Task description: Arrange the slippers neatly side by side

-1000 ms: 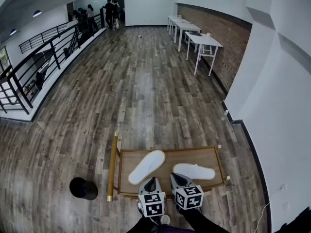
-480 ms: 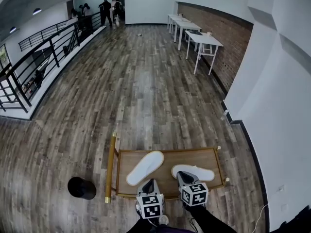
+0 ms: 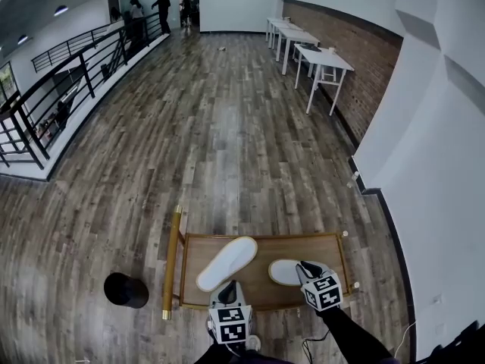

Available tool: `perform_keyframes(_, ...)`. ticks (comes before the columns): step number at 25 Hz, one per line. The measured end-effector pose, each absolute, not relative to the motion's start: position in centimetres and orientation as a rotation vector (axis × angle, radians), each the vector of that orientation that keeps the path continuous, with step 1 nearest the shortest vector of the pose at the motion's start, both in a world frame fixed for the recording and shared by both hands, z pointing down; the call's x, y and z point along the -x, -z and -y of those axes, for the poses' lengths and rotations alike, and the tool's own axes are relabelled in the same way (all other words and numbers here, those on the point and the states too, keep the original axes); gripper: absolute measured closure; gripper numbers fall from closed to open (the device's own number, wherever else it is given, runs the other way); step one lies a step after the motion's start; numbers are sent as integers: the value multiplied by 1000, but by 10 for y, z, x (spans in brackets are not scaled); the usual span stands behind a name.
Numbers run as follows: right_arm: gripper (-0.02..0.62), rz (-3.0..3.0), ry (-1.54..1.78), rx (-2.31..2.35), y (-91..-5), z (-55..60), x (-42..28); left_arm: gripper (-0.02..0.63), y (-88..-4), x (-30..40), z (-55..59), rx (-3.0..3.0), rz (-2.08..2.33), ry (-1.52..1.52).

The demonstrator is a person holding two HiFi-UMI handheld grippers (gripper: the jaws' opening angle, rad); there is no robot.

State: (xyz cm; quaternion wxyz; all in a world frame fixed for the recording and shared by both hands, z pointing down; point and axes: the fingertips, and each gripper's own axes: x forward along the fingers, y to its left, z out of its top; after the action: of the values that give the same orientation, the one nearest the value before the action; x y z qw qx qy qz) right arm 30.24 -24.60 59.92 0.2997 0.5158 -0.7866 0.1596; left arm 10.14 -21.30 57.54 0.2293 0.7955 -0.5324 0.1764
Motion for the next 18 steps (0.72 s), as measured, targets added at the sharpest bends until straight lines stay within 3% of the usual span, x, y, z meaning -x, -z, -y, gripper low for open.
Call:
perform_keyframes(8, 450, 2003, -340, -901, -635, 251, -315, 607, -574, -93, 217, -2160, 1484, -505)
perform_keyframes(18, 437, 1880, -247, -415, -676, 248, -322, 607, -593, -87, 212, -2122, 1484, -555)
